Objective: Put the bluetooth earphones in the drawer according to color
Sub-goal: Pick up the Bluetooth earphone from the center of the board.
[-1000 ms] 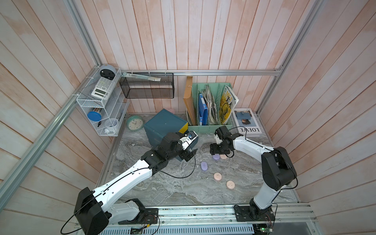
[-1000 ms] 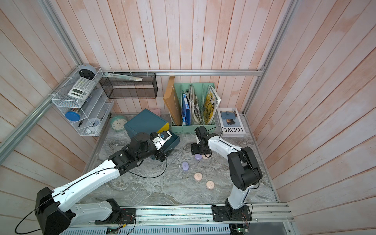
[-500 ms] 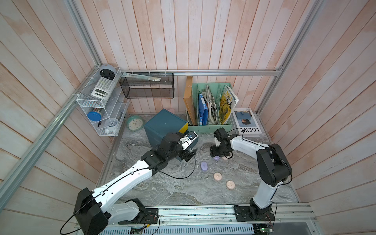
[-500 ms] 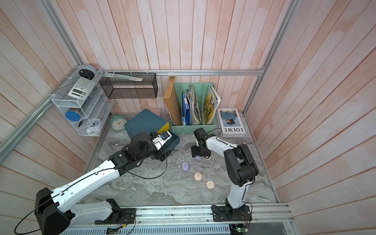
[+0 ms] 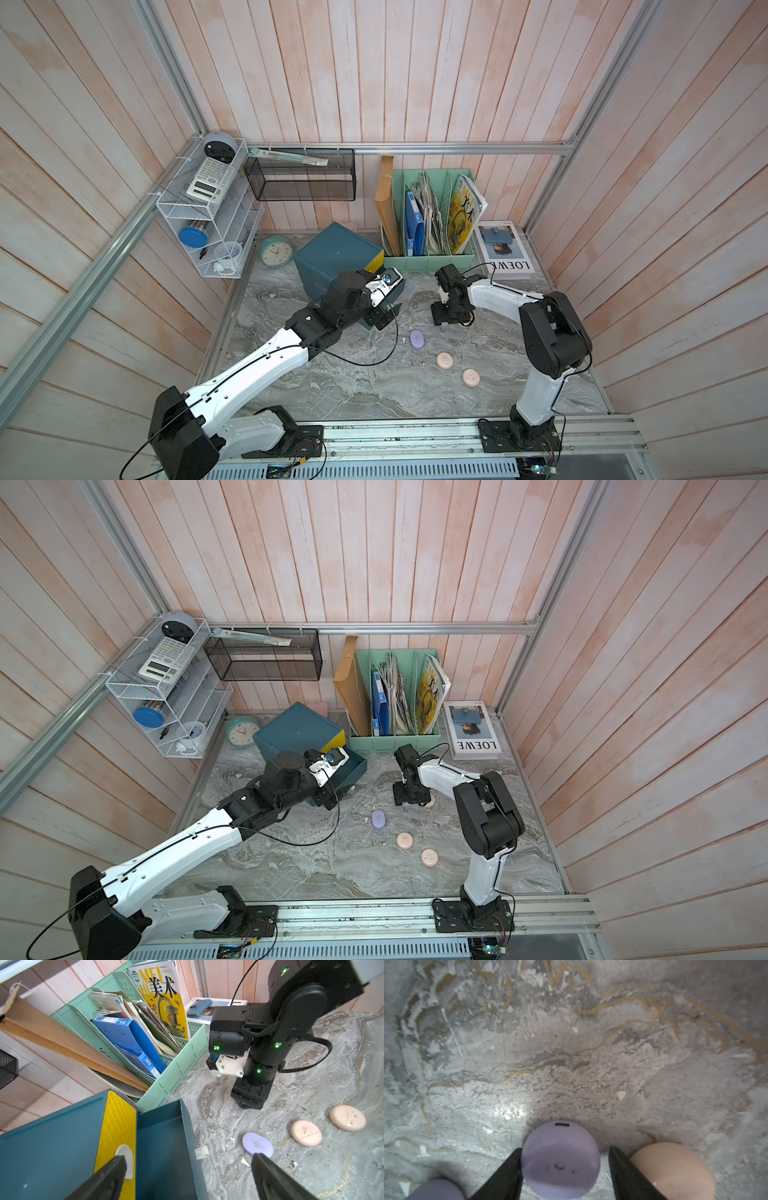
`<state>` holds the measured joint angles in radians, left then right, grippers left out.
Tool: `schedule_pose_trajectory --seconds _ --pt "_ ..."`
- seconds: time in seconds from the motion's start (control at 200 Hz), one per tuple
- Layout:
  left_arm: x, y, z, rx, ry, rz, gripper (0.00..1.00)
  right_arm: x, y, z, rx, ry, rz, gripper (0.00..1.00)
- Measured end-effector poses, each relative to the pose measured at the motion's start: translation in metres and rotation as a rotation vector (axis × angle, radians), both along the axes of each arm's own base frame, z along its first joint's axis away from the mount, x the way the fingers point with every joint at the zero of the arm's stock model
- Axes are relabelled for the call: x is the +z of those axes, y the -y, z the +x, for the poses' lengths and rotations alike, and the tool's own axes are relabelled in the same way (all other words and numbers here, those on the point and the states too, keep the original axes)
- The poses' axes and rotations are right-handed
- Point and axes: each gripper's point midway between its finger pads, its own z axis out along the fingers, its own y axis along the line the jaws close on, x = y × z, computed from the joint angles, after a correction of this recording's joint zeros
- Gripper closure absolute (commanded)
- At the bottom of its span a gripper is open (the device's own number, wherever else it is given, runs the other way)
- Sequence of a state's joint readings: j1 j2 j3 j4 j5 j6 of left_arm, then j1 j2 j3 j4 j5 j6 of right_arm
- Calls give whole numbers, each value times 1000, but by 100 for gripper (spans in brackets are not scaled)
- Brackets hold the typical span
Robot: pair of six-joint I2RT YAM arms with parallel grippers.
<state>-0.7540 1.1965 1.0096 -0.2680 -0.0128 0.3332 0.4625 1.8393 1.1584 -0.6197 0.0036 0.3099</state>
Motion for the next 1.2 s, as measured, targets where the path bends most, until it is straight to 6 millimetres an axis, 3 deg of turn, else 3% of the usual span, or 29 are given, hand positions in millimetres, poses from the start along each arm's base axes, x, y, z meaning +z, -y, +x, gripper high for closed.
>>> schedule_pose_trajectory --seconds 0.245,0.775,0.945,1.06,1.2 --pt "0 -2 1 12 4 6 0 -1 -1 -1 1 1 -7 34" --pt "8 -9 2 34 42 17 0 -2 0 0 -16 11 -40 59" --pt "8 -9 2 34 42 17 0 -1 -1 -1 -19 22 -38 75" --pt "8 -10 2 36 43 21 0 1 -2 -3 -17 30 -32 100" --pt "10 -16 6 54 55 27 0 13 -4 -2 -23 61 -13 100"
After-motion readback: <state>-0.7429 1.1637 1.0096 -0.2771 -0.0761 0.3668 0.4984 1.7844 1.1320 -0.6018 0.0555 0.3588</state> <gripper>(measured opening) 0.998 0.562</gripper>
